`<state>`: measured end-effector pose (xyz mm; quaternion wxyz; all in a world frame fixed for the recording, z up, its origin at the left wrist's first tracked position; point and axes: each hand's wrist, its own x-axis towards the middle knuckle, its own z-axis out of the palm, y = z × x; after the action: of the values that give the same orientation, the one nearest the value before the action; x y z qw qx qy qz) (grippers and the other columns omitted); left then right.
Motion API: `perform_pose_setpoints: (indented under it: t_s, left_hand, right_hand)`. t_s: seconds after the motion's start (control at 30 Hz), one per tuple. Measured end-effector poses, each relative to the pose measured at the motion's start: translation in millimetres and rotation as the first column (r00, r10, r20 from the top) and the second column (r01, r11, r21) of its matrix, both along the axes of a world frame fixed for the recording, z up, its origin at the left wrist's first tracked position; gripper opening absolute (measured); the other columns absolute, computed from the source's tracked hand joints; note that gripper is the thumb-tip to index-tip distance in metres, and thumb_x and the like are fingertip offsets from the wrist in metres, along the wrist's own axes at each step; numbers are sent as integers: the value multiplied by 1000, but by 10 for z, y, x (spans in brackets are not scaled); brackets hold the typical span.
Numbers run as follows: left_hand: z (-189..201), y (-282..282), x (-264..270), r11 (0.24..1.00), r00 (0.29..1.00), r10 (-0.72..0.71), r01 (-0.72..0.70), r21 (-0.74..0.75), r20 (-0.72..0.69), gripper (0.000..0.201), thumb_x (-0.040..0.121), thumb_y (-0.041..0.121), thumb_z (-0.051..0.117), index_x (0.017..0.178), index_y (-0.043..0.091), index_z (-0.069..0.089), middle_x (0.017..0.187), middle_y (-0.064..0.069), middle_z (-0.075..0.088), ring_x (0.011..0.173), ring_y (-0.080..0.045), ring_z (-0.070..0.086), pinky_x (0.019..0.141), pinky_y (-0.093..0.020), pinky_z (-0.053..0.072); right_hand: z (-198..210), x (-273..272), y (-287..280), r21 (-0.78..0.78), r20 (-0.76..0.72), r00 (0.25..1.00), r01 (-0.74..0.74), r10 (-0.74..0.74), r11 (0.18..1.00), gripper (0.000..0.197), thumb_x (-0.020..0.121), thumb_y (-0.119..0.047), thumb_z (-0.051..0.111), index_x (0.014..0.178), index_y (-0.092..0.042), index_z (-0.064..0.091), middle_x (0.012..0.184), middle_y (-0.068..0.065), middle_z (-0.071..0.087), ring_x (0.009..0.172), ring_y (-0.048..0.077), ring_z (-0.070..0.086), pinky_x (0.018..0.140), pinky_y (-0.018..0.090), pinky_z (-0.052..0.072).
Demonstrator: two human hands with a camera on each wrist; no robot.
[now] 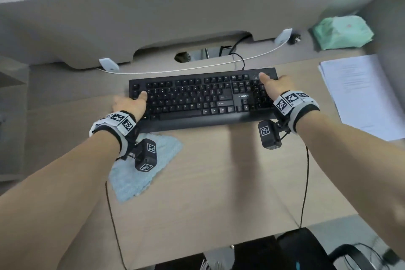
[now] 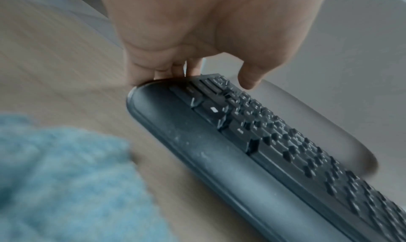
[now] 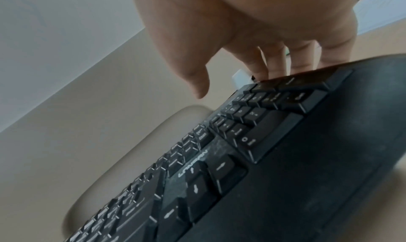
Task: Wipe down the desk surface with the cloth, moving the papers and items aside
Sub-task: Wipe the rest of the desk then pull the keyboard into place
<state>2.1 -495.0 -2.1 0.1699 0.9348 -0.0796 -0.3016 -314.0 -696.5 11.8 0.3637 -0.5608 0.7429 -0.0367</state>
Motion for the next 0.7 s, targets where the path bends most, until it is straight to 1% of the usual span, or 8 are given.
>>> perform_pose_setpoints:
  t_s: [0.1,0.2,0.27,0.37,0.4,0.47,0.6,0.7]
  left_hand:
    - [5,-383,-573,994,995,-98,98,45,-3,74,93,58,45,133,-5,51,132,-23,57,119,-40,55,101,-41,41]
    - [-127,-786,-1089,993,992,-115,116,15,-41,77,88,62,49,130,-3,51,126,-22,61,111,-40,60,96,-42,46]
    - [-210,-1063,-1452,992,991,-123,124,8,-54,76,88,61,50,128,-3,51,123,-22,62,108,-41,60,94,-42,47]
    - [-293,-1412,-1905,990,988,-141,141,-10,-55,73,89,60,49,124,-4,52,120,-23,62,106,-42,60,86,-39,45]
    - [-312,-1495,-2015,988,986,-156,155,-15,-57,73,89,60,48,124,-4,53,119,-23,62,105,-42,60,84,-38,43]
    - [-379,-1672,-2236,983,981,-183,183,-6,-67,73,91,59,46,125,-5,52,120,-24,61,107,-41,59,86,-38,43]
    - [-418,-1896,-2502,977,975,-213,214,12,-63,74,93,58,43,126,-7,51,123,-25,60,110,-42,58,92,-38,43]
    - [-451,-1982,-2605,966,966,-254,255,37,-44,72,94,58,41,121,-7,55,118,-25,62,103,-41,59,83,-37,41]
  right_hand:
    - [-16,-542,-355,-13,-29,999,35,-35,999,69,90,-59,55,132,-3,51,136,16,55,123,35,54,91,35,39]
    - [-75,-1093,-750,-61,-58,995,79,-82,995,80,79,-69,57,125,-4,56,132,18,57,118,38,56,100,43,44]
    - [-129,-1473,-1033,-81,-76,991,105,-111,991,83,73,-73,57,119,-4,60,127,18,59,113,39,58,97,46,47]
    - [-173,-1924,-1391,-108,-113,985,122,-134,987,83,75,-72,57,121,-3,59,128,18,58,116,39,56,98,46,46]
    - [-191,-2031,-1475,-115,-124,983,121,-135,986,83,77,-72,56,124,-3,57,130,18,57,118,39,55,100,46,45]
    - [-232,-2267,-1645,-111,-136,982,119,-134,987,84,80,-70,56,130,-3,54,134,18,53,121,39,53,101,46,44]
    - [-339,-2551,-1846,-116,-112,984,128,-141,985,84,79,-71,57,130,-4,55,138,17,51,120,39,54,100,45,46]
    - [-431,-2672,-1920,-112,-107,984,133,-145,985,85,77,-72,58,129,-4,56,138,17,51,121,39,53,101,45,46]
